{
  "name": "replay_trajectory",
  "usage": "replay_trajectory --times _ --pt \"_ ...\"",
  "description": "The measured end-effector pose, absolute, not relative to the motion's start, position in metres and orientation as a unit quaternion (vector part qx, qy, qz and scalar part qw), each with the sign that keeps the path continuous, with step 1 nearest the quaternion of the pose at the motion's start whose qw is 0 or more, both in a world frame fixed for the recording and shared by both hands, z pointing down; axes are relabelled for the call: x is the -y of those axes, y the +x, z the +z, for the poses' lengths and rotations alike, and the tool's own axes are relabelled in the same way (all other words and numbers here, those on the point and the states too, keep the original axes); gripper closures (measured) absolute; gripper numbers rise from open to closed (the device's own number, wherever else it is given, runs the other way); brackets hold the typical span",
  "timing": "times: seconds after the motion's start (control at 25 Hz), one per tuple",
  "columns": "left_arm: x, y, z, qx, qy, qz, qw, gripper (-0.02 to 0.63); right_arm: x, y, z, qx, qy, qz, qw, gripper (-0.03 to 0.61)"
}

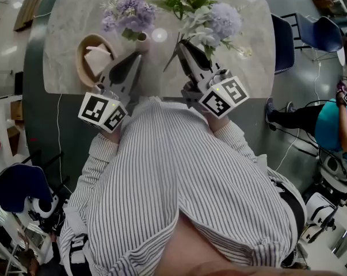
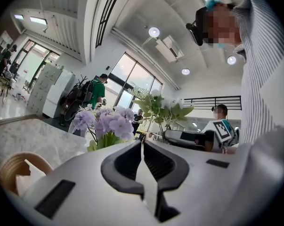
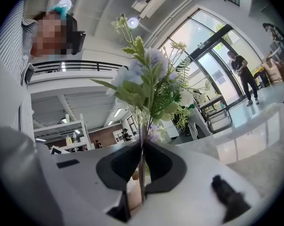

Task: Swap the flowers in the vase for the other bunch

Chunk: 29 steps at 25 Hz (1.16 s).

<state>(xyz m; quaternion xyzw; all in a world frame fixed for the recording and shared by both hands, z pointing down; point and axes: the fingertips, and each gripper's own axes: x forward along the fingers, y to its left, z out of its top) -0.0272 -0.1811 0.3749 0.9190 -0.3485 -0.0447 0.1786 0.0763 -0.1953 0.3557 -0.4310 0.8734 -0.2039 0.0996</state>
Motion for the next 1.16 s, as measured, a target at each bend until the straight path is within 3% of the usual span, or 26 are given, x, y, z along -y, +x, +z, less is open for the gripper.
replay_trajectory --times 1.16 --pt "0.1804 -0.0234 0.3770 0.338 0.921 -0.043 0.187 0.588 0.1907 0.0765 0.3537 -0.879 -0.433 -0.178 0.085 0.541"
